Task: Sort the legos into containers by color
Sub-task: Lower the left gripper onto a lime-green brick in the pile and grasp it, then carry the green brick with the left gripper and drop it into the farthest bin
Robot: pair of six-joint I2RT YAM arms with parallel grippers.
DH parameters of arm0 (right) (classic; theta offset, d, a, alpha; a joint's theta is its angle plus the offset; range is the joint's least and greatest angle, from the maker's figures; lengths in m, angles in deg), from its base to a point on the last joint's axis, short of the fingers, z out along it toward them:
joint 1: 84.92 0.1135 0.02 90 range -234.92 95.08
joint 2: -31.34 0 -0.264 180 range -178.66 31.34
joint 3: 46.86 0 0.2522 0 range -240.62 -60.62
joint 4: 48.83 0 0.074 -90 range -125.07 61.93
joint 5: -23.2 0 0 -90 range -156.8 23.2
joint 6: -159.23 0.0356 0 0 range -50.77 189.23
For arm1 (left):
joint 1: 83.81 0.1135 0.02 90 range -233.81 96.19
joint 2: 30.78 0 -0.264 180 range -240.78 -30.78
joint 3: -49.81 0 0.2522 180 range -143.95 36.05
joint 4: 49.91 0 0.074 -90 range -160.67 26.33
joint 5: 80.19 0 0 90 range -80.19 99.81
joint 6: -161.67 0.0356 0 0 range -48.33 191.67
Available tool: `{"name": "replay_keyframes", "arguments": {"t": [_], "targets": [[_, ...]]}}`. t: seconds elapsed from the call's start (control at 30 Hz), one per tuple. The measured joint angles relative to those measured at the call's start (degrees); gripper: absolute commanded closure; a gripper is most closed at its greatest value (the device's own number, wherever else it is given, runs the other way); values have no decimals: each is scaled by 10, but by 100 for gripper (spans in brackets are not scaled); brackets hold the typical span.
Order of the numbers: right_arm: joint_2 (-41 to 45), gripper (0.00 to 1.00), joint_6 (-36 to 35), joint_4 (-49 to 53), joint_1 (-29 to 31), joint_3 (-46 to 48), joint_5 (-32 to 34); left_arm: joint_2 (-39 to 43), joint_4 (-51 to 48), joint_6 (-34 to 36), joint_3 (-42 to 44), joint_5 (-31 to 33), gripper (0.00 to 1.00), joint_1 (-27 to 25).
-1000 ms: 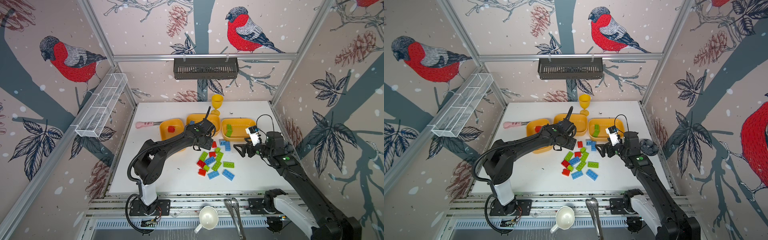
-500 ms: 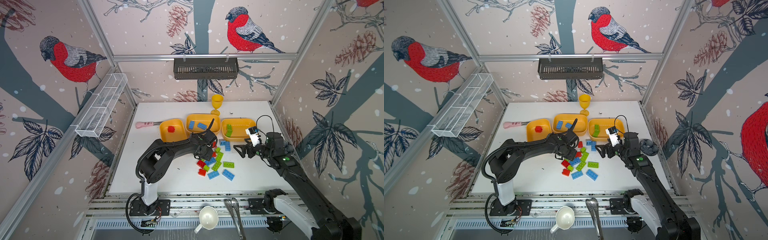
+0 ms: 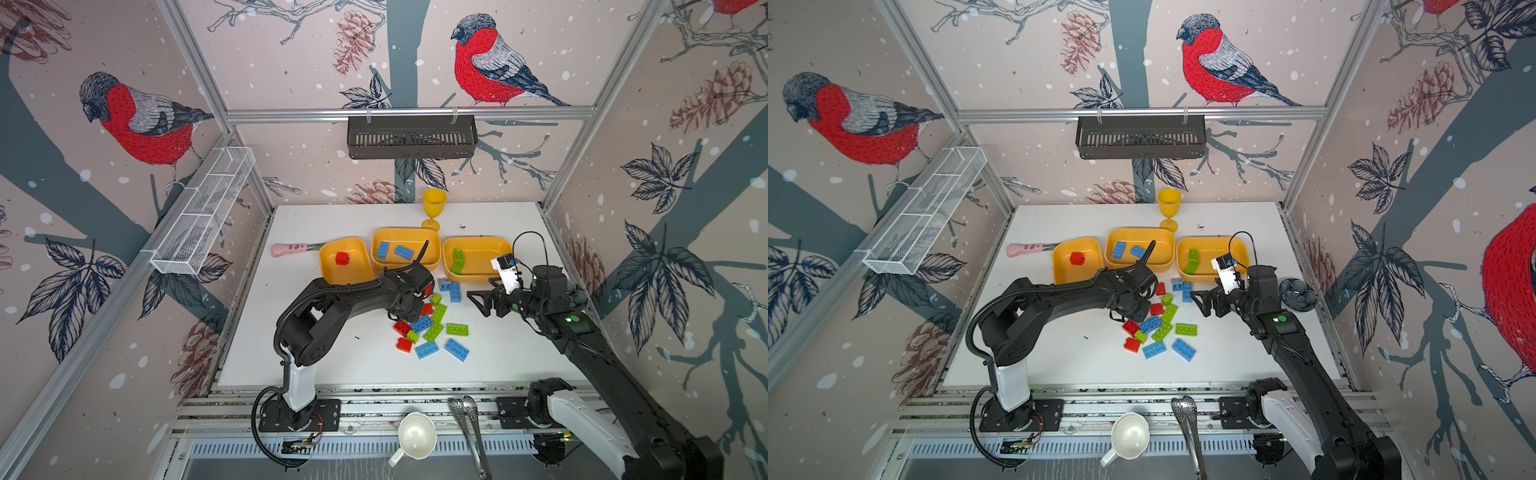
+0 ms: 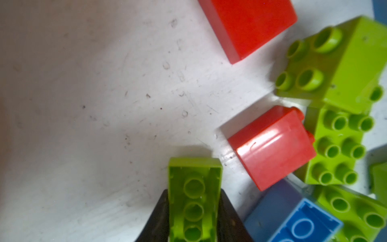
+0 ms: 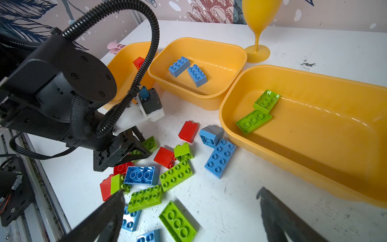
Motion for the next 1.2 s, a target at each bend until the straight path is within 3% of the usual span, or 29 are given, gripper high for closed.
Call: {"name": "replay_keyframes", "arguments": {"t": [0.3,0.8,0.97,1.2], "targets": [[-4,1,1,-1,-2,-3,5,-16,-32,13,-155,-6,68,9],[-4,1,17,-1,-20,-16,42,-255,-22,6,-540,-67,68,48],[-1,1,17,-1,-27,-20,48,-307,-8,-12,-593,-73,69,48],[4,1,17,2,-32,-19,49,-335,-5,-17,-598,-68,66,43]]}}
